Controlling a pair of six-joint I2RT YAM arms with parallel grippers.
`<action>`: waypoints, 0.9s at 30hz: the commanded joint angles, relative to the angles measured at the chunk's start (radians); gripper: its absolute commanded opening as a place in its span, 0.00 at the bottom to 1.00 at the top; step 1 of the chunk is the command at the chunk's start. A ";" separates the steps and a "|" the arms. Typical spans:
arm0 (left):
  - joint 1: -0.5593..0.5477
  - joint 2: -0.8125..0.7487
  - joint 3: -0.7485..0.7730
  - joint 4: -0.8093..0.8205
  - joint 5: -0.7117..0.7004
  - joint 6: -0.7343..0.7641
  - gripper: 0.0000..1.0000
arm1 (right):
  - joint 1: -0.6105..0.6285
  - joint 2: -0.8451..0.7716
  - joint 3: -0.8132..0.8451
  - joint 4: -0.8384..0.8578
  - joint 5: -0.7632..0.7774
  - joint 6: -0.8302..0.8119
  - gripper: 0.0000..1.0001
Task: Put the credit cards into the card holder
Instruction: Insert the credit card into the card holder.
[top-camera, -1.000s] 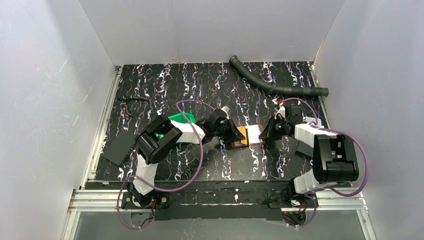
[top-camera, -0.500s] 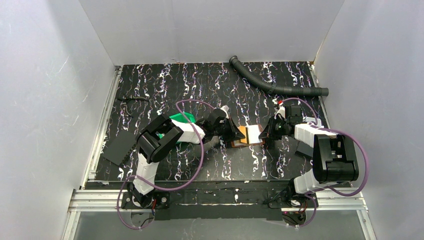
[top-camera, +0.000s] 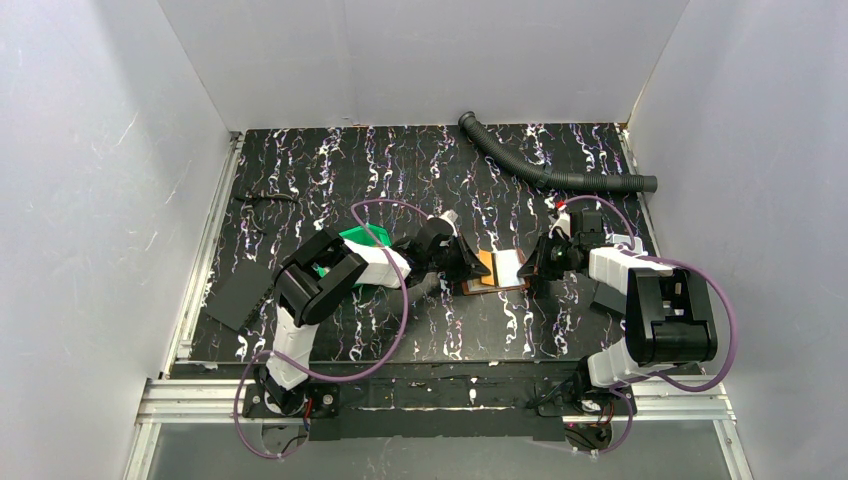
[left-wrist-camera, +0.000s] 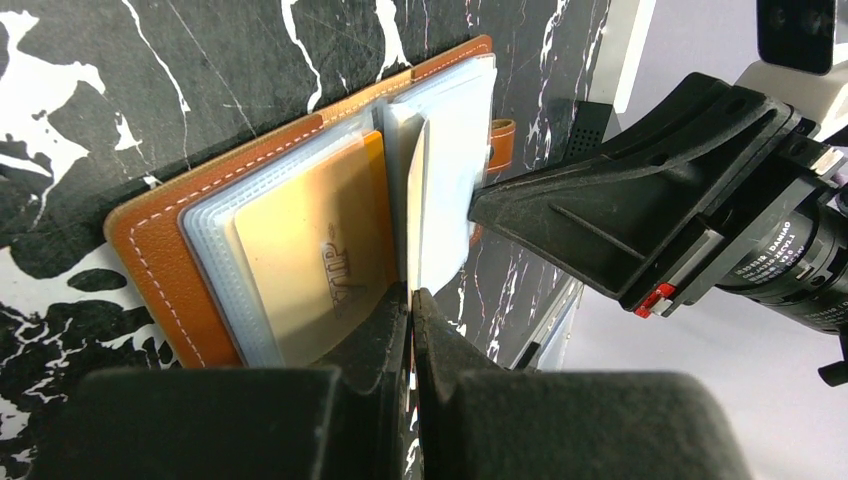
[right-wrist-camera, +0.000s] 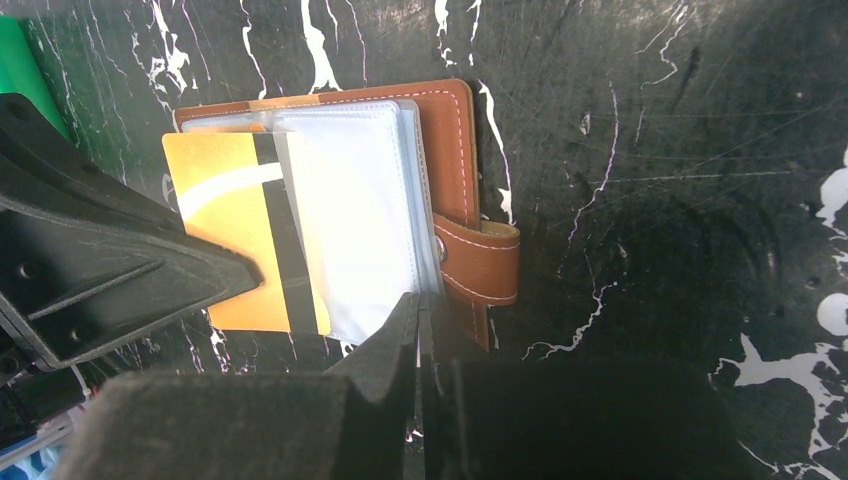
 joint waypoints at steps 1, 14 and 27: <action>0.007 -0.009 -0.006 -0.016 -0.073 0.019 0.00 | 0.005 0.035 -0.020 -0.007 -0.006 -0.015 0.07; -0.001 0.017 -0.034 0.088 -0.066 -0.004 0.00 | 0.005 0.032 -0.013 -0.008 -0.014 -0.014 0.07; 0.000 0.042 -0.047 0.183 -0.021 0.076 0.00 | 0.005 0.035 -0.007 -0.011 -0.019 -0.017 0.07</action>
